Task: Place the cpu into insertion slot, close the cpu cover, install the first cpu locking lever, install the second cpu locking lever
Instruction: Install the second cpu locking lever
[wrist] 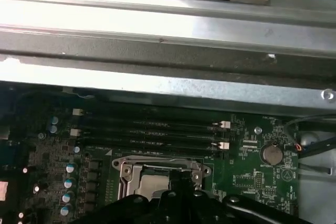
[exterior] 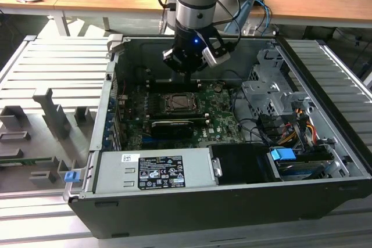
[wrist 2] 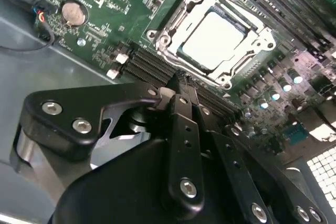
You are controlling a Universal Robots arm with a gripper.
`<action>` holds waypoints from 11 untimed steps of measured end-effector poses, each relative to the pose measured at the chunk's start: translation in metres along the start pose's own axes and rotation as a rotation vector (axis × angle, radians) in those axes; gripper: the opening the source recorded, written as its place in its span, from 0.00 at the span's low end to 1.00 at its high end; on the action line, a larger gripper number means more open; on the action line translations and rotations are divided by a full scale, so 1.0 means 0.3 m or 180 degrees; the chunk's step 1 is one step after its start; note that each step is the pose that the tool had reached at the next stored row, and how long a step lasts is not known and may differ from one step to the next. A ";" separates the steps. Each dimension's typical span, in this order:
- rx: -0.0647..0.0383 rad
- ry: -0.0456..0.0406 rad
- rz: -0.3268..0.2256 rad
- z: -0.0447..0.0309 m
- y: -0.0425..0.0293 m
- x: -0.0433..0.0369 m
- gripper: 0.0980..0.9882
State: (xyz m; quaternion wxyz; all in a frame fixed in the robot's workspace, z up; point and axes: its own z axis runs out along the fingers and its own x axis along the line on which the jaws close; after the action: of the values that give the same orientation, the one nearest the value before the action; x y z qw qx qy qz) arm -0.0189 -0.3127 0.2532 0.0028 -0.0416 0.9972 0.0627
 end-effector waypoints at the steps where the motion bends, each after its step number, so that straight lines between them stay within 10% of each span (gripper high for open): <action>1: 0.0000 0.0000 0.0000 -0.001 -0.012 0.001 0.01; 5: -0.0002 0.0000 0.0000 -0.003 -0.130 0.016 0.01; 11: -0.0064 0.0001 -0.0006 0.012 -0.176 0.020 0.01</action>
State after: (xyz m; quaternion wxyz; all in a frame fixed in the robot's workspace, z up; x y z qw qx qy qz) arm -0.0206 -0.3650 0.2431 0.0023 -0.0425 0.9964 0.0727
